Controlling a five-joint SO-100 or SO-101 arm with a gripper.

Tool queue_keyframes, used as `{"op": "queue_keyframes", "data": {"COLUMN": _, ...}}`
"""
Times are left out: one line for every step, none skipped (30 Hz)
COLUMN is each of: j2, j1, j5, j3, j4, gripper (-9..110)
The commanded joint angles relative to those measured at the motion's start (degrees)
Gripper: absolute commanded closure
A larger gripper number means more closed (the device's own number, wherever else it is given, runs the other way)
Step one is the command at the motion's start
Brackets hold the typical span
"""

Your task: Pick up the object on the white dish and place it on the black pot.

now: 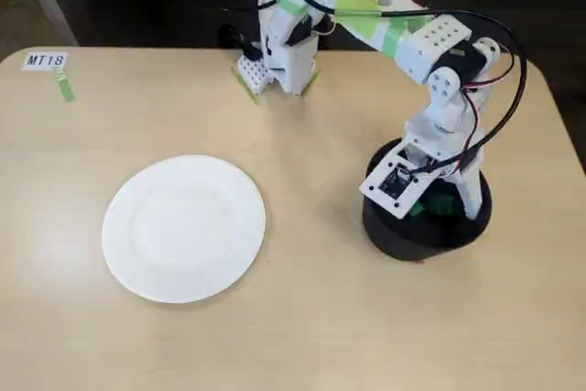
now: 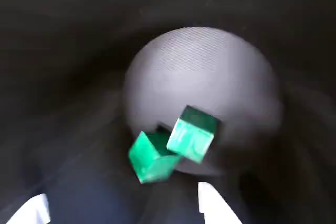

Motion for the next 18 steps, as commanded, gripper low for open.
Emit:
{"op": "queue_keyframes", "data": {"j2": 5.45, "j1": 2.2, "j5": 0.18, "j3": -1.93, "j4": 1.85, "gripper": 71}}
{"op": "queue_keyframes", "data": {"j2": 6.5, "j1": 2.81, "j5": 0.53, "j3": -1.93, "j4": 2.46, "gripper": 76}}
{"op": "queue_keyframes", "data": {"j2": 7.56, "j1": 3.52, "j5": 0.88, "j3": -1.93, "j4": 3.08, "gripper": 81}}
{"op": "queue_keyframes", "data": {"j2": 8.7, "j1": 4.22, "j5": 1.41, "j3": -1.93, "j4": 3.6, "gripper": 87}}
{"op": "queue_keyframes", "data": {"j2": 10.02, "j1": 4.92, "j5": 2.02, "j3": -2.02, "j4": 4.22, "gripper": 92}}
{"op": "queue_keyframes", "data": {"j2": 11.34, "j1": 5.62, "j5": 2.72, "j3": -2.02, "j4": 4.66, "gripper": 99}}
{"op": "queue_keyframes", "data": {"j2": 12.83, "j1": 6.33, "j5": 3.08, "j3": -2.11, "j4": 5.27, "gripper": 101}}
{"op": "queue_keyframes", "data": {"j2": 14.41, "j1": 6.94, "j5": 3.16, "j3": -2.2, "j4": 5.71, "gripper": 101}}
{"op": "queue_keyframes", "data": {"j2": 16.08, "j1": 7.56, "j5": 3.16, "j3": -2.2, "j4": 6.06, "gripper": 101}}
{"op": "queue_keyframes", "data": {"j2": 17.93, "j1": 8.09, "j5": 3.16, "j3": -2.2, "j4": 6.33, "gripper": 101}}
{"op": "queue_keyframes", "data": {"j2": 19.95, "j1": 8.61, "j5": 3.08, "j3": -2.2, "j4": 6.59, "gripper": 101}}
{"op": "queue_keyframes", "data": {"j2": 22.15, "j1": 9.14, "j5": 3.08, "j3": -2.2, "j4": 6.86, "gripper": 101}}
{"op": "queue_keyframes", "data": {"j2": 24.35, "j1": 9.67, "j5": 3.16, "j3": -2.2, "j4": 7.12, "gripper": 101}}
{"op": "queue_keyframes", "data": {"j2": 26.54, "j1": 10.2, "j5": 3.43, "j3": -2.2, "j4": 7.47, "gripper": 101}}
{"op": "queue_keyframes", "data": {"j2": 28.92, "j1": 10.9, "j5": 3.87, "j3": -2.2, "j4": 7.91, "gripper": 101}}
{"op": "queue_keyframes", "data": {"j2": 31.29, "j1": 11.6, "j5": 4.31, "j3": -2.02, "j4": 8.17, "gripper": 101}}
{"op": "queue_keyframes", "data": {"j2": 33.93, "j1": 12.57, "j5": 5.01, "j3": -1.58, "j4": 8.35, "gripper": 101}}
{"op": "queue_keyframes", "data": {"j2": 36.39, "j1": 13.62, "j5": 5.8, "j3": -1.14, "j4": 8.7, "gripper": 101}}
